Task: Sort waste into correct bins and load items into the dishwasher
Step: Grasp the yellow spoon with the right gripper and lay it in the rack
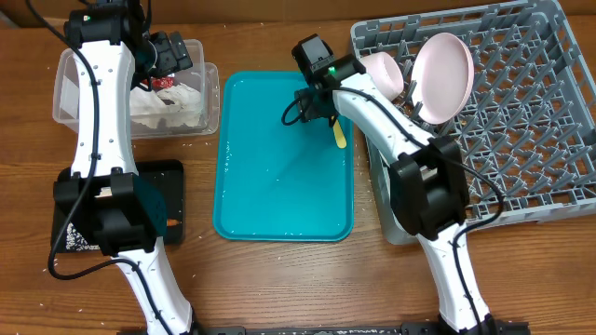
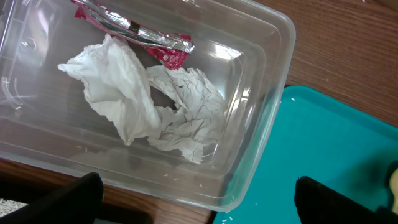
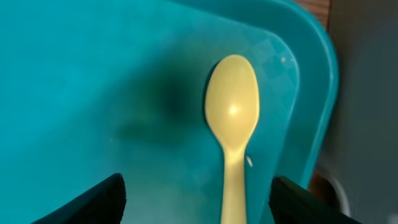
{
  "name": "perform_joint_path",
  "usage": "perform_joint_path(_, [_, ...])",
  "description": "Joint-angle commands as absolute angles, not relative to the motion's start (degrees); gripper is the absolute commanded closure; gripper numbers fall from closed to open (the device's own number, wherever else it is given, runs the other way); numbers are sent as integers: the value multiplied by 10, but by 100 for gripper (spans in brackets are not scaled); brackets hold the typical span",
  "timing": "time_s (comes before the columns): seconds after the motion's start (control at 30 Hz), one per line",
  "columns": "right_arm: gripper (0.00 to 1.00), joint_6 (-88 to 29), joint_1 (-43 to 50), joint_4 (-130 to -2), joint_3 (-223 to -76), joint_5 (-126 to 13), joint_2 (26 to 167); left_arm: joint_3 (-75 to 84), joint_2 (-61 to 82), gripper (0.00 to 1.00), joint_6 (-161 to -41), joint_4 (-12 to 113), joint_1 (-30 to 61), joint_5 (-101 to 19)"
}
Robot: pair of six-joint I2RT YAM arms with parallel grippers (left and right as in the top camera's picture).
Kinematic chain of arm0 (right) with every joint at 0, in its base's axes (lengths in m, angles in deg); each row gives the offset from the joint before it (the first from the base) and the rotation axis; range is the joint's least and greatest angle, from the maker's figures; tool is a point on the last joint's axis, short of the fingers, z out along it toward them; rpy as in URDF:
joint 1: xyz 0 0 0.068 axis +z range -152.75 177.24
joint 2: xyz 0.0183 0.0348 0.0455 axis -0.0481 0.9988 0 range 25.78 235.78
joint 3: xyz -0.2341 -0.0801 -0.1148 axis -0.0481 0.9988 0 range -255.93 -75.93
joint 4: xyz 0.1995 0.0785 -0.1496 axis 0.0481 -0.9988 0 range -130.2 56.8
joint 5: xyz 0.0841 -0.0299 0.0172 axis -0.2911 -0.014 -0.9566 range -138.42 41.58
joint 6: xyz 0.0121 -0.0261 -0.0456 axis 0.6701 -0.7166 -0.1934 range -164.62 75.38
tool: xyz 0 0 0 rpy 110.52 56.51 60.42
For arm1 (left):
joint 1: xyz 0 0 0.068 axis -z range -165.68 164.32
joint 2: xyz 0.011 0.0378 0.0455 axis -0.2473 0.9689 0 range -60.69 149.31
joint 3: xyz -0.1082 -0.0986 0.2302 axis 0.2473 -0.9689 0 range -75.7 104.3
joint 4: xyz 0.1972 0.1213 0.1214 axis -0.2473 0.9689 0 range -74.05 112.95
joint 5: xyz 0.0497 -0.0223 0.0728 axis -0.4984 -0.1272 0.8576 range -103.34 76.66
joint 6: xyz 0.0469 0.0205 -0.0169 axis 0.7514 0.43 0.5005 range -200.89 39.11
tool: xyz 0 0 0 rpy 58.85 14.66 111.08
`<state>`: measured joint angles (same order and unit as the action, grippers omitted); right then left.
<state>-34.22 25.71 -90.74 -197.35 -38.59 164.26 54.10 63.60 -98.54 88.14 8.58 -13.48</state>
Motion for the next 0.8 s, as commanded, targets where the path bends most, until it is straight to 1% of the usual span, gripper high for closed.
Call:
perform_joint_path(0.0, [29,-344,248,-890,-1974,-387,1669,553,627,0,-987,881,83,-129])
perform_joint_path(0.17, [31,-344,238,-884,-1965,-387,1683,553,627,0,-987,881,83,-129])
perform_joint_path(0.23, [34,-344,237,-883,-1959,-405,1688,553,627,0,-987,881,83,-129])
perform_joint_path(0.27, [38,-344,236,-886,-1959,-418,1690,553,627,0,-987,881,83,-129])
perform_joint_path(0.33, [60,-344,236,-906,-1959,-477,1690,553,627,0,-987,881,83,-129])
perform_joint_path(0.37, [69,-344,237,-923,-1959,-513,1690,553,627,0,-987,881,83,-129])
perform_joint_path(0.5, [93,-339,239,-952,-1963,-567,1689,553,627,0,-987,881,83,-129])
perform_joint_path(0.53, [96,-337,239,-957,-1967,-575,1688,553,627,0,-987,881,83,-129])
perform_joint_path(0.7, [96,-336,238,-1016,-2041,-597,1662,553,627,0,-987,881,83,-129])
perform_joint_path(0.77, [96,-339,238,-1072,-2121,-596,1626,553,627,0,-987,881,83,-129])
